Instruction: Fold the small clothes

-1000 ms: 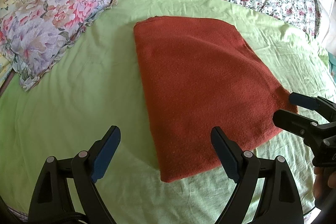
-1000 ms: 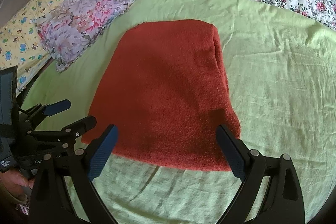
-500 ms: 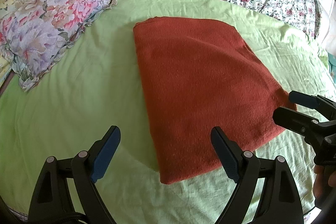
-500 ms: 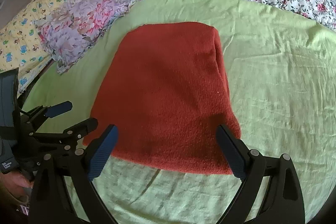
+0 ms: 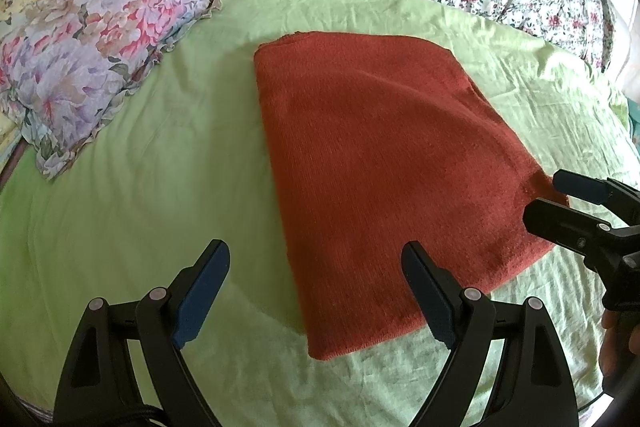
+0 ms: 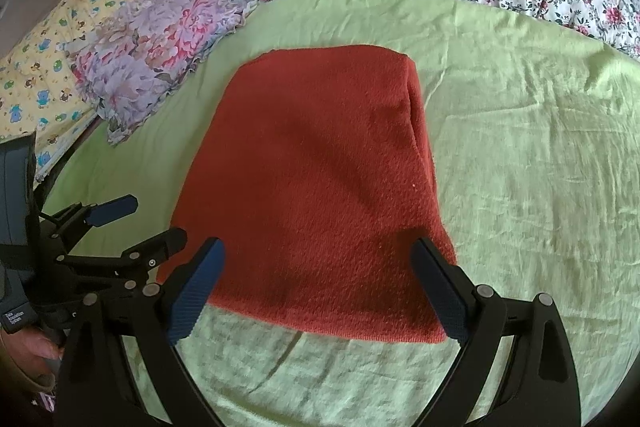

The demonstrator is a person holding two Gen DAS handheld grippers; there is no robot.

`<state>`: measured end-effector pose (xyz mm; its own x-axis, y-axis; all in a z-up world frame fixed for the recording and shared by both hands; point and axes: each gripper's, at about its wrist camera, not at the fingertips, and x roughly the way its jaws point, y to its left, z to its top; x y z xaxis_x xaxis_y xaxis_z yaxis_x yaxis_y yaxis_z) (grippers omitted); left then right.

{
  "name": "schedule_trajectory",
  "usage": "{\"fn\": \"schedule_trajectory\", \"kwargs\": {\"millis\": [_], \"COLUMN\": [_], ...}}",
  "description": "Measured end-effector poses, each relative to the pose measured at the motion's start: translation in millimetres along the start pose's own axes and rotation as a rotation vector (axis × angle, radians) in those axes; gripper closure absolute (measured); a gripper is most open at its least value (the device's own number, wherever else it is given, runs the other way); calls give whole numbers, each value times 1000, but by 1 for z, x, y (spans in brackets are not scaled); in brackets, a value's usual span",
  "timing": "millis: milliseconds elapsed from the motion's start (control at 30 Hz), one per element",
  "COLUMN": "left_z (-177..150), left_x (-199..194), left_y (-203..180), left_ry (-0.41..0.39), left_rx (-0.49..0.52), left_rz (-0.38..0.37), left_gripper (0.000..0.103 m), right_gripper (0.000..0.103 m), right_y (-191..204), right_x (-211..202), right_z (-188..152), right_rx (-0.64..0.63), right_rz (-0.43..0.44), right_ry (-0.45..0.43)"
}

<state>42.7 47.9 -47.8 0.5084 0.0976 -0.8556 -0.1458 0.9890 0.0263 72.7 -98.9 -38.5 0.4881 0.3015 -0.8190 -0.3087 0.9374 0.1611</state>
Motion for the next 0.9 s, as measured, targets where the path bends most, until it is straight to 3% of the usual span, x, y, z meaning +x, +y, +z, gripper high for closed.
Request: {"fn": "schedule_trajectory", "kwargs": {"millis": [900], "left_z": [6], "left_x": [4], "left_y": [6], "left_ry": [9], "left_rx": [-17], "left_rz": [1], "left_gripper": [15], "right_gripper": [9], "right_y": [-5], "right_x": [4], "right_z": [4], "right_rx": [10], "right_rz": [2], "right_ry": [8]}}
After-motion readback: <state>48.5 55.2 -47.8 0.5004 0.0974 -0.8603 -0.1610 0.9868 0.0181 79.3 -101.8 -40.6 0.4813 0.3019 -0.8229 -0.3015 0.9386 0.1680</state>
